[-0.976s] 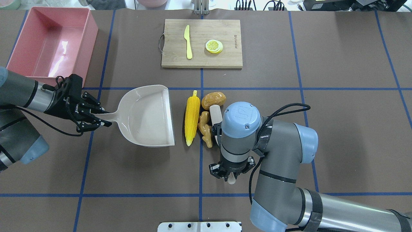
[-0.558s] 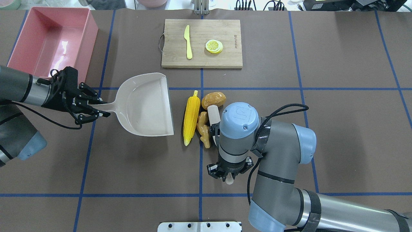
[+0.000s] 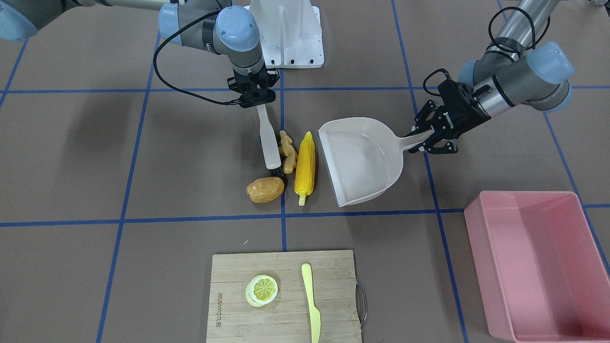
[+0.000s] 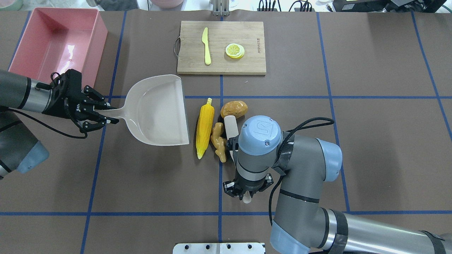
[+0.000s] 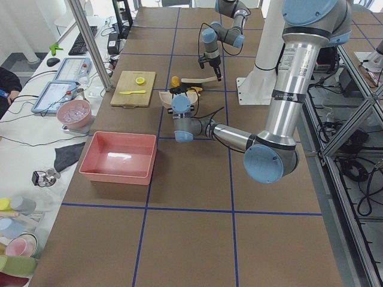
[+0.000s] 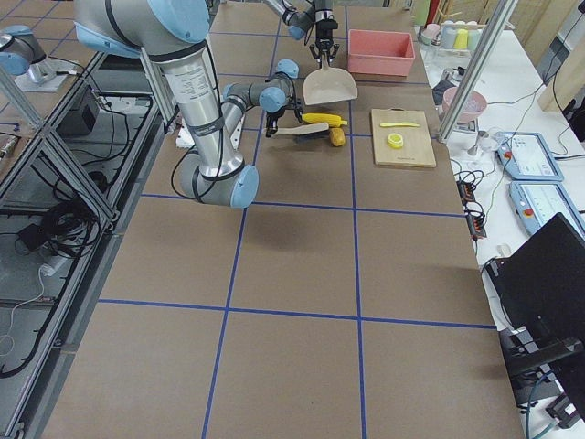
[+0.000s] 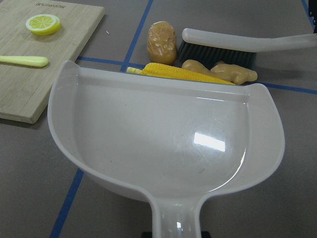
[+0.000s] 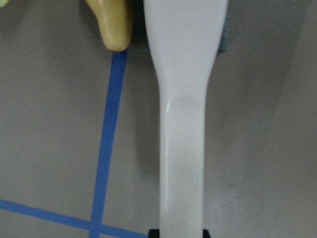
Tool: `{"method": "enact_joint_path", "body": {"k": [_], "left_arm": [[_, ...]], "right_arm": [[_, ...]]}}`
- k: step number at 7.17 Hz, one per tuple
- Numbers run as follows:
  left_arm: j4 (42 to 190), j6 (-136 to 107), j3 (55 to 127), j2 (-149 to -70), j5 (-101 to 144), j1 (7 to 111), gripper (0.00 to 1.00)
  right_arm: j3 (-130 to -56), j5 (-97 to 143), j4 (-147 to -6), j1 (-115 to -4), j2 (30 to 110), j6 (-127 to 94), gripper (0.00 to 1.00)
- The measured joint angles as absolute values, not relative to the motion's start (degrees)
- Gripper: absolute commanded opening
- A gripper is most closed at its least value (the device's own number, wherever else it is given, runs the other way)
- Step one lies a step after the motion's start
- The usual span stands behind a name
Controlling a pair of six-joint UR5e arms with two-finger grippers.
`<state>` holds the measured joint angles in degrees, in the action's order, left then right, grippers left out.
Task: Sweep and dump trash into bin
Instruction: 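Push the corn, potato and ginger toward the dustpan with the brush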
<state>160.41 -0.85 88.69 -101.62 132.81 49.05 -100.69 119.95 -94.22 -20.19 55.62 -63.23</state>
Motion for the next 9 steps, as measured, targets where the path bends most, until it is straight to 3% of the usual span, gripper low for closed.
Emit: {"method": "enact_joint_path", "body": {"k": [3, 9], "left_arm": [[163.4, -1.6, 90.3, -97.7, 131.7, 49.5, 0.0], [161.3, 4.9, 91.4, -96.9, 133.1, 50.7, 0.0]], "right_arm": [[-102.0, 120.5, -94.2, -20.4, 56.3, -63.3, 0.0], [-103.3, 122.1, -95.0, -21.7, 57.4, -63.3, 0.0]]}}
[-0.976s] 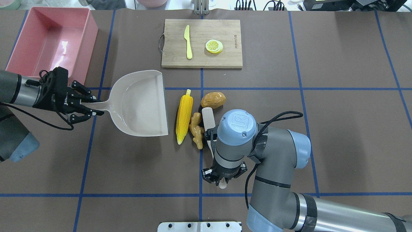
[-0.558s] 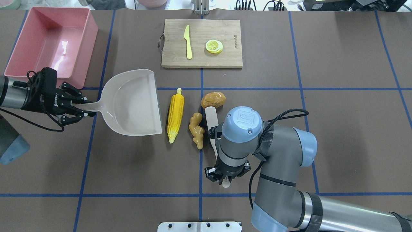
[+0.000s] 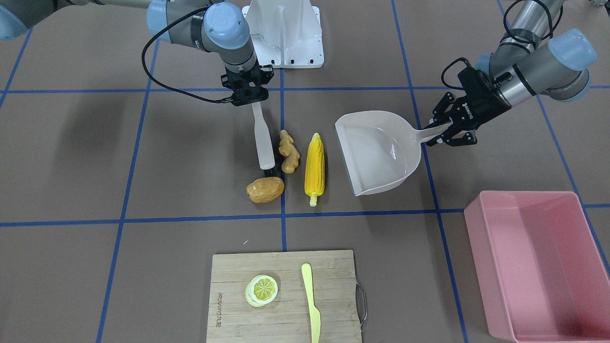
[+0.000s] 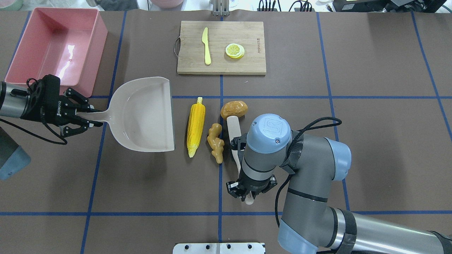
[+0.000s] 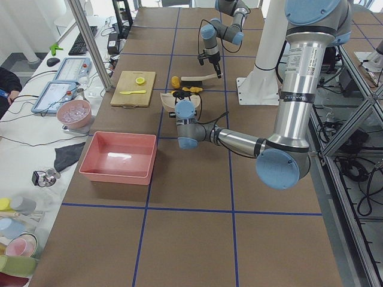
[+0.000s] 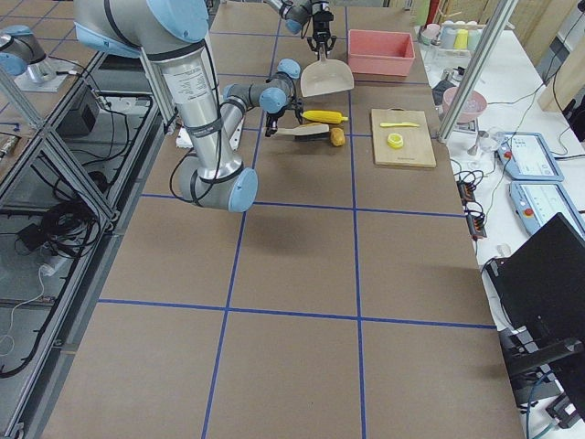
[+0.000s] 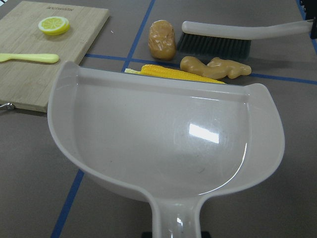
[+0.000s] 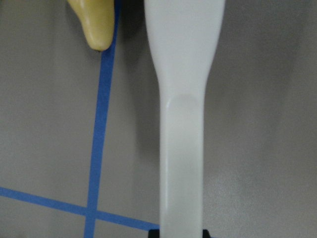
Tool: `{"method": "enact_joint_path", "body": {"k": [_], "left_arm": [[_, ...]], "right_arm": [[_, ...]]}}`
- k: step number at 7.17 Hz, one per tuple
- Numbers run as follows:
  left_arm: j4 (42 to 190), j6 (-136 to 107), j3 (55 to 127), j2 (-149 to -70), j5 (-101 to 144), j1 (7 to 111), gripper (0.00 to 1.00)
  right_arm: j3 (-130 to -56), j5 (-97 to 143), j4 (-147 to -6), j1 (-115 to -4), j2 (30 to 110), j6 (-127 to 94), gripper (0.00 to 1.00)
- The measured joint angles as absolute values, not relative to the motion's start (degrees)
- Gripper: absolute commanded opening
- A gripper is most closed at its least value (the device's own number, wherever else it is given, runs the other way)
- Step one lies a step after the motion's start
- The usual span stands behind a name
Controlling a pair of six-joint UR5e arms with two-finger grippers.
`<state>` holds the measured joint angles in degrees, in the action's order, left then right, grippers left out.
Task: Sweep and dump trash into bin
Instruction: 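Push the corn, potato and ginger toward the dustpan with the brush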
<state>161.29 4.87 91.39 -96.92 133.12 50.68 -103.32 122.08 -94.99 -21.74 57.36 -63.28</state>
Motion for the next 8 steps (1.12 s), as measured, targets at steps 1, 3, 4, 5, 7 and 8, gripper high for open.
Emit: {"method": "enact_joint_path", "body": {"k": [1, 3, 4, 5, 7, 8], "left_arm": [[159.4, 6.9, 91.5, -96.9, 133.1, 50.1, 0.0], [153.3, 8.9, 92.8, -96.9, 133.1, 48.4, 0.0], [148.4, 9.5, 94.7, -96.9, 133.1, 47.9, 0.0], [143.8, 10.0, 96.5, -96.9, 133.2, 47.8, 0.0], [138.4, 10.6, 97.4, -97.2, 133.4, 47.7, 0.0], [136.9, 11.1, 97.3, -97.4, 133.4, 47.5, 0.0]], "right_arm": [[-103.7, 122.2, -95.9, -22.2, 57.4, -63.3, 0.0], [-105.9, 122.2, -100.5, -22.8, 57.4, -63.3, 0.0], [-107.0, 122.1, -102.8, -23.4, 57.4, -63.4, 0.0], [-107.6, 122.0, -104.5, -24.2, 57.4, -63.6, 0.0], [-107.9, 121.6, -106.5, -25.4, 57.8, -64.3, 0.0], [-107.5, 121.3, -106.6, -25.5, 58.0, -64.4, 0.0]]}}
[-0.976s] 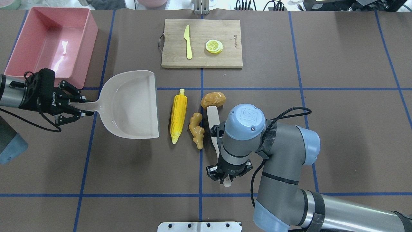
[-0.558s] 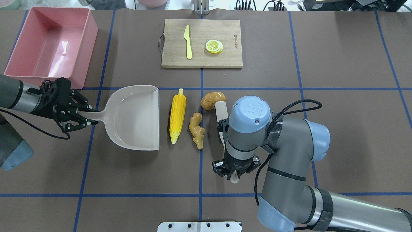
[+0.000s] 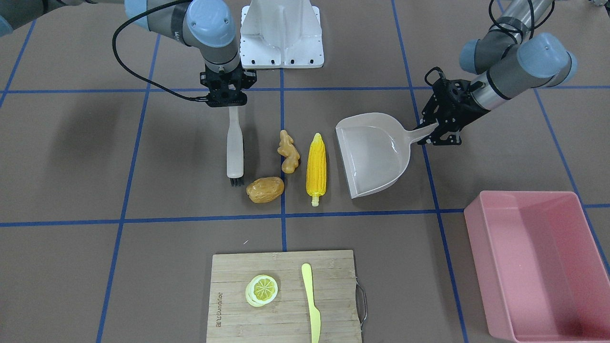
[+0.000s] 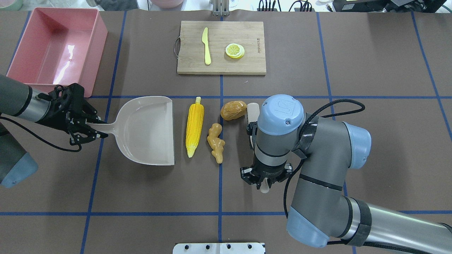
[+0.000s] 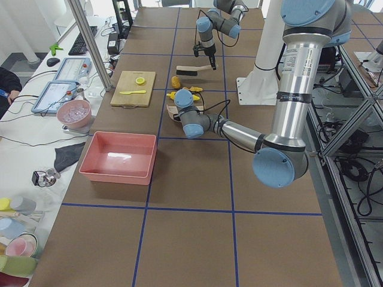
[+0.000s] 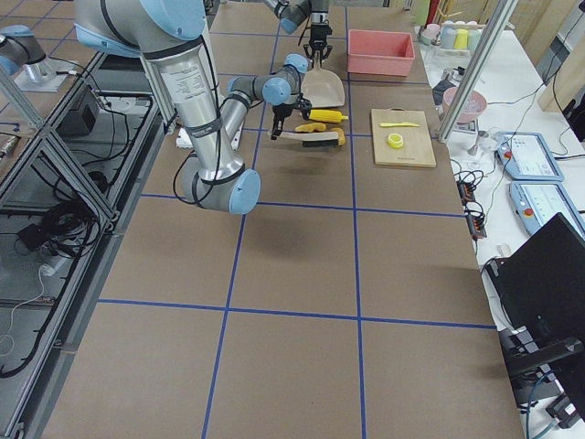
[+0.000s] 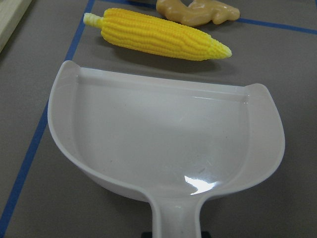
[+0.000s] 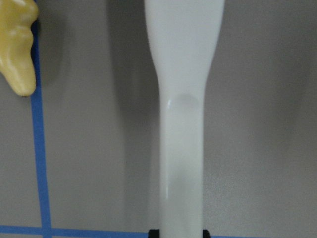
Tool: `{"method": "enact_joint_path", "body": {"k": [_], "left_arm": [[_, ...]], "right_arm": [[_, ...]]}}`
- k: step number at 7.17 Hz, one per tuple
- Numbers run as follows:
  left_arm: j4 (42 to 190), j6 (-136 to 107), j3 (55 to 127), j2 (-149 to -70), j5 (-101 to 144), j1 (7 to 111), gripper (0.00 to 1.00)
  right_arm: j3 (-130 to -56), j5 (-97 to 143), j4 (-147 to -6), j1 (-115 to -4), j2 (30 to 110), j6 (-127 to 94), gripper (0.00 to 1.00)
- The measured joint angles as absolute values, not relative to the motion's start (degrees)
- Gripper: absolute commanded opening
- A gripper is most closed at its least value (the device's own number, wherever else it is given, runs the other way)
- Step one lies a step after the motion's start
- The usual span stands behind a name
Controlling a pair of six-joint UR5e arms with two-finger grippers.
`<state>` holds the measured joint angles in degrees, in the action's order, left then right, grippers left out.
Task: Sweep and dump trash into bin
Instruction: 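Push the corn, potato and ginger toward the dustpan with the brush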
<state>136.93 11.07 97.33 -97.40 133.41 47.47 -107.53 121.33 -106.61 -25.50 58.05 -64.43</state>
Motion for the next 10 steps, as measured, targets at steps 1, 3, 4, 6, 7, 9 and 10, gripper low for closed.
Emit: {"method": "enact_joint_path", "body": {"k": [1, 3, 4, 6, 7, 9, 10], "left_arm": [[135.6, 11.6, 97.4, -97.6, 133.4, 47.3, 0.0], [134.1, 12.1, 97.6, -98.1, 133.4, 47.1, 0.0], [133.9, 12.1, 97.6, -98.2, 133.4, 47.1, 0.0], [133.8, 12.1, 97.5, -98.3, 133.4, 47.0, 0.0], [133.8, 12.1, 97.5, -98.3, 133.4, 47.0, 0.0], [133.8, 12.0, 97.6, -98.3, 133.4, 47.0, 0.0], [133.8, 12.0, 97.6, -98.4, 133.4, 46.9, 0.0]], "right_arm": [[-107.0, 121.2, -106.6, -25.5, 58.1, -64.4, 0.0], [-105.0, 121.0, -106.3, -25.7, 57.5, -64.4, 0.0], [-103.2, 120.9, -105.1, -26.0, 56.8, -64.4, 0.0], [-100.8, 120.8, -102.2, -26.2, 55.5, -65.9, 0.0], [-100.3, 120.8, -101.7, -25.6, 54.8, -67.1, 0.0], [-98.4, 120.8, -101.3, -24.4, 52.0, -69.2, 0.0], [-96.8, 120.8, -101.2, -23.7, 50.1, -70.3, 0.0]]}}
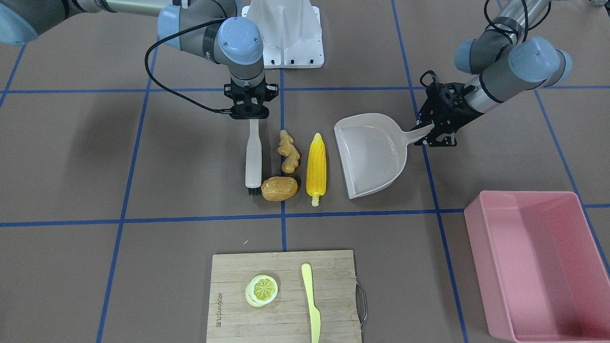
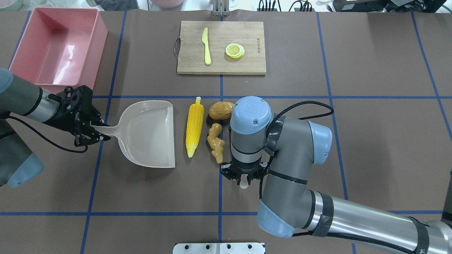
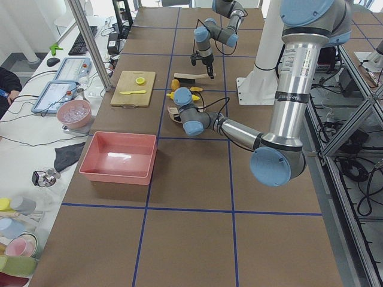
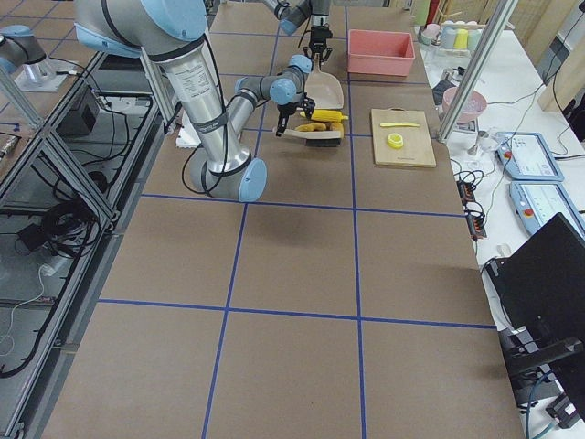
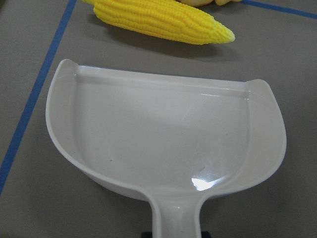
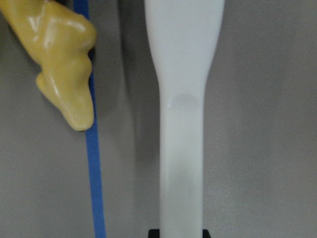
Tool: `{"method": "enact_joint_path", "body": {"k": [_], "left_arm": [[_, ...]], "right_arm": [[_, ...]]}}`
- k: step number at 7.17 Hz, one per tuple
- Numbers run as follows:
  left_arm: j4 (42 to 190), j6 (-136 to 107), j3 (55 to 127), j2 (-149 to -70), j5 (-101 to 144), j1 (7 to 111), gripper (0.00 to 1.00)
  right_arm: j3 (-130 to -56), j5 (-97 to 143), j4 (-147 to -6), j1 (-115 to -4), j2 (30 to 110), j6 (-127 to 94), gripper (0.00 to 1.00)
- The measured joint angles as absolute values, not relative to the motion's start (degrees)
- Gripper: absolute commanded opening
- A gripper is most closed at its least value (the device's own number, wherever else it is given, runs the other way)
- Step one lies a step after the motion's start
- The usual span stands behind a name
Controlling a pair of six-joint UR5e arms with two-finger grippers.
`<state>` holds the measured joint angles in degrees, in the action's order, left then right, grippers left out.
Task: Sweep and dump trash into bin
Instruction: 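Push the corn, potato and ginger toward the dustpan with the brush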
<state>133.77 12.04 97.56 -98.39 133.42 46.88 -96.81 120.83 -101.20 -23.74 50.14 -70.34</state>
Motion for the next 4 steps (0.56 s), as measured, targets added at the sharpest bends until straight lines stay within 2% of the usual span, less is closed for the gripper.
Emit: {"method": "enact_joint_path", "body": {"k": [4], "left_arm": [[133.5, 11.9, 97.7, -98.5, 133.4, 46.6, 0.0]], "right_arm": [[-92.7, 120.8, -101.0, -22.3, 44.7, -73.2, 0.0]]}}
